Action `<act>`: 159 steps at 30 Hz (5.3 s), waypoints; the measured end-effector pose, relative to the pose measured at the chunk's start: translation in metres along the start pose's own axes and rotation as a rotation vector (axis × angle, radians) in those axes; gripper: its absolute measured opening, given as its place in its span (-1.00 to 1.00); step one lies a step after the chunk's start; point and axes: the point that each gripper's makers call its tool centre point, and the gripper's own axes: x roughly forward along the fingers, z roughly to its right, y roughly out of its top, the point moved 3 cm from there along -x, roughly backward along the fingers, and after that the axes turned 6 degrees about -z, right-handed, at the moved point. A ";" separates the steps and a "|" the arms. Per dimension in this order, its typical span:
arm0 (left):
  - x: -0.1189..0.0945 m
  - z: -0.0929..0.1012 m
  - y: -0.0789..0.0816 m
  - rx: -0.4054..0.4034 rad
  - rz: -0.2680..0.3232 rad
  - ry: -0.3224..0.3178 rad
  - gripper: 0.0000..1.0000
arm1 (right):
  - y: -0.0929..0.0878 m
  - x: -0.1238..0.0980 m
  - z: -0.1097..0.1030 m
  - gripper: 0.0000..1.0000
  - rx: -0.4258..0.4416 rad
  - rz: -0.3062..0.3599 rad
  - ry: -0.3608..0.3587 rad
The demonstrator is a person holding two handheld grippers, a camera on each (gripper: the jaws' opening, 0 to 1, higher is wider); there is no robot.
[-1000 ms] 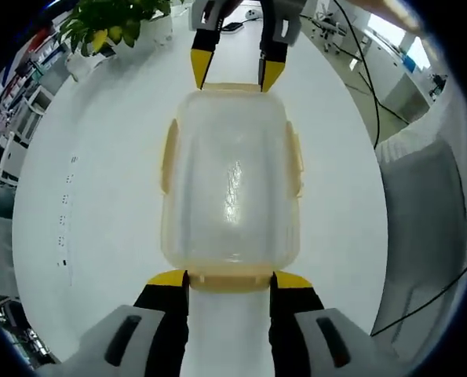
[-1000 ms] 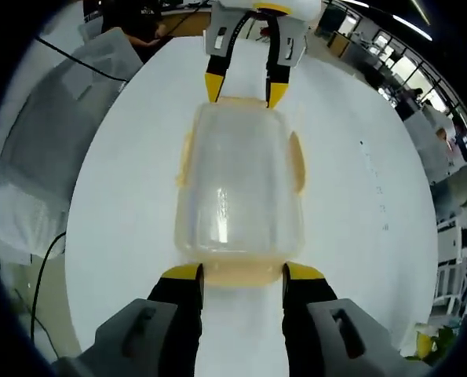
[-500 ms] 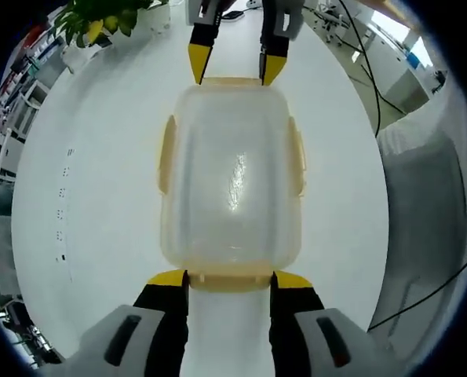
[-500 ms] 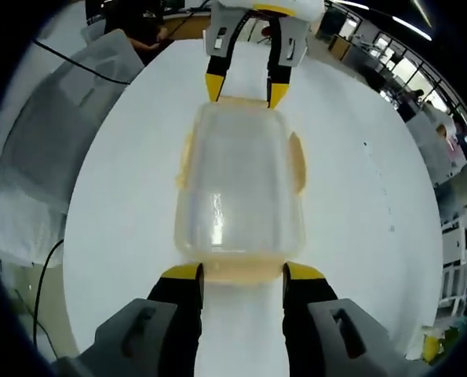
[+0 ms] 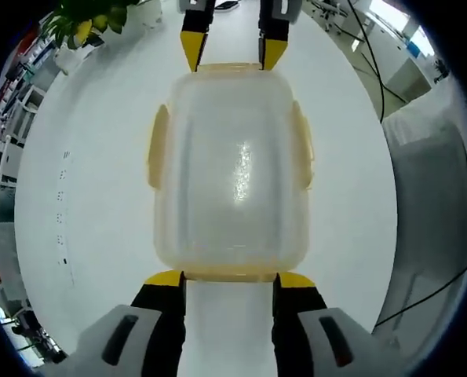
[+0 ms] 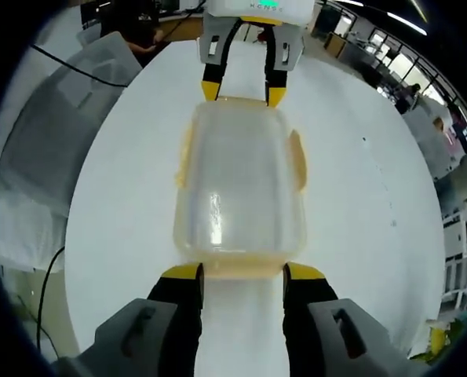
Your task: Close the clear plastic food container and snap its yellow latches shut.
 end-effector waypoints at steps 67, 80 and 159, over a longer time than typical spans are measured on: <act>-0.018 0.005 -0.005 -1.434 0.449 -0.405 -0.57 | -0.007 -0.001 0.004 -0.55 1.228 0.232 0.386; -0.016 0.002 -0.011 -1.421 0.367 -0.401 -0.73 | -0.005 -0.001 0.005 -0.59 1.201 0.208 0.397; -0.061 -0.024 -0.006 -1.215 0.807 -0.117 -1.00 | 0.019 -0.033 0.032 -1.00 1.107 0.367 0.202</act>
